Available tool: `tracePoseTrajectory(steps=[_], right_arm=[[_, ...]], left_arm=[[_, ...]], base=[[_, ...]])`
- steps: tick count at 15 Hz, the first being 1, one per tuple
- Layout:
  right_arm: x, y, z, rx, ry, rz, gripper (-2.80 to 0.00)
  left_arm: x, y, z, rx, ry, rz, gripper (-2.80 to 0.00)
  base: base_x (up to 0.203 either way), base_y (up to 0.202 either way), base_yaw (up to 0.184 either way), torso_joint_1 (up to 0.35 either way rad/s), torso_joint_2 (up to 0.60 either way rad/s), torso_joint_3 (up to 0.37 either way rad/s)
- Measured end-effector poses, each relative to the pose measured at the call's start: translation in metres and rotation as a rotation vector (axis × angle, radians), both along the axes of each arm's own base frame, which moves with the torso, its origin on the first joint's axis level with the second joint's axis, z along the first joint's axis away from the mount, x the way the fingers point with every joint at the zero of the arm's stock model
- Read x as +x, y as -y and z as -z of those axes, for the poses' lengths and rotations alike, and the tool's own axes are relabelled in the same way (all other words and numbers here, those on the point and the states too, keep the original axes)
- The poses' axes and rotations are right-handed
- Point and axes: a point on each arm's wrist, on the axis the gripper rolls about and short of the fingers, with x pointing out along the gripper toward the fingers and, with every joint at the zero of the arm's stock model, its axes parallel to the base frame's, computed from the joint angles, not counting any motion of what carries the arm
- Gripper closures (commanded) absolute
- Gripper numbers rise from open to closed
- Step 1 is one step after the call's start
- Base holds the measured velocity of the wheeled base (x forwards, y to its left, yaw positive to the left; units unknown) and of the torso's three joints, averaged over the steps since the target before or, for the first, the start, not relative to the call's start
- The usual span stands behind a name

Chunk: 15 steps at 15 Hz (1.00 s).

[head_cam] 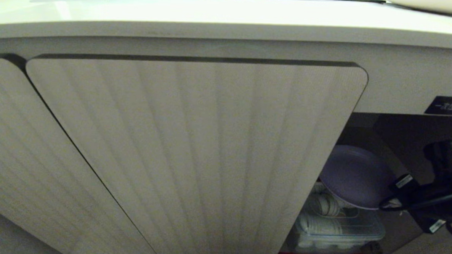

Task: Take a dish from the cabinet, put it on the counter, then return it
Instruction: Put it back into the cabinet

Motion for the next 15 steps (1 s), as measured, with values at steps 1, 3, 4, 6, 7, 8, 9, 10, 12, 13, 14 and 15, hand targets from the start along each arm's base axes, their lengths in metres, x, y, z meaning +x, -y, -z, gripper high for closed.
tracePoseTrajectory(steps=[1,3,4,6,7,8,9,10,12,13,14,15], right_arm=[[0.001,0.0,0.001,0.0,-0.003,0.0,0.0],[0.002,0.0,0.001,0.001,-0.002,0.001,0.0],[0.003,0.0,0.001,0.002,-0.003,0.001,0.0],[0.007,0.0,0.001,0.014,0.001,0.015,0.0],[0.009,0.0,0.001,0.015,0.003,0.018,0.0],[0.011,0.0,0.001,0.011,0.002,0.024,0.0],[0.013,0.0,0.002,0.002,0.0,0.034,0.0],[0.016,0.001,0.003,-0.007,0.007,0.044,0.0],[0.019,0.001,0.004,-0.015,0.014,0.058,0.0],[0.021,0.001,0.005,-0.017,0.009,0.06,0.0],[0.022,0.002,0.005,-0.018,0.003,0.062,0.0],[0.024,0.002,0.005,-0.019,0.002,0.062,0.0]], left_arm=[[0.0,0.0,0.0,0.0,0.0,0.0,0.0],[0.0,0.0,0.0,0.0,0.0,0.0,0.0],[0.0,0.0,0.0,0.0,0.0,0.0,0.0],[0.0,0.0,0.0,0.0,0.0,0.0,0.0],[0.0,0.0,0.0,0.0,0.0,0.0,0.0],[0.0,0.0,0.0,0.0,0.0,0.0,0.0],[0.0,0.0,0.0,0.0,0.0,0.0,0.0],[0.0,0.0,0.0,0.0,0.0,0.0,0.0],[0.0,0.0,0.0,0.0,0.0,0.0,0.0],[0.0,0.0,0.0,0.0,0.0,-0.001,0.0],[0.0,0.0,0.0,0.0,0.0,0.0,0.0],[0.0,0.0,0.0,0.0,0.0,0.0,0.0]], base=[[0.0,0.0,0.0,0.0,0.0,0.0],[0.0,0.0,0.0,0.0,0.0,0.0],[0.0,0.0,0.0,0.0,0.0,0.0],[0.0,0.0,0.0,0.0,0.0,0.0],[0.0,0.0,0.0,0.0,0.0,0.0],[0.0,0.0,0.0,0.0,0.0,0.0],[0.0,0.0,0.0,0.0,0.0,0.0],[0.0,0.0,0.0,0.0,0.0,0.0],[0.0,0.0,0.0,0.0,0.0,0.0],[0.0,0.0,0.0,0.0,0.0,0.0],[0.0,0.0,0.0,0.0,0.0,0.0],[0.0,0.0,0.0,0.0,0.0,0.0]])
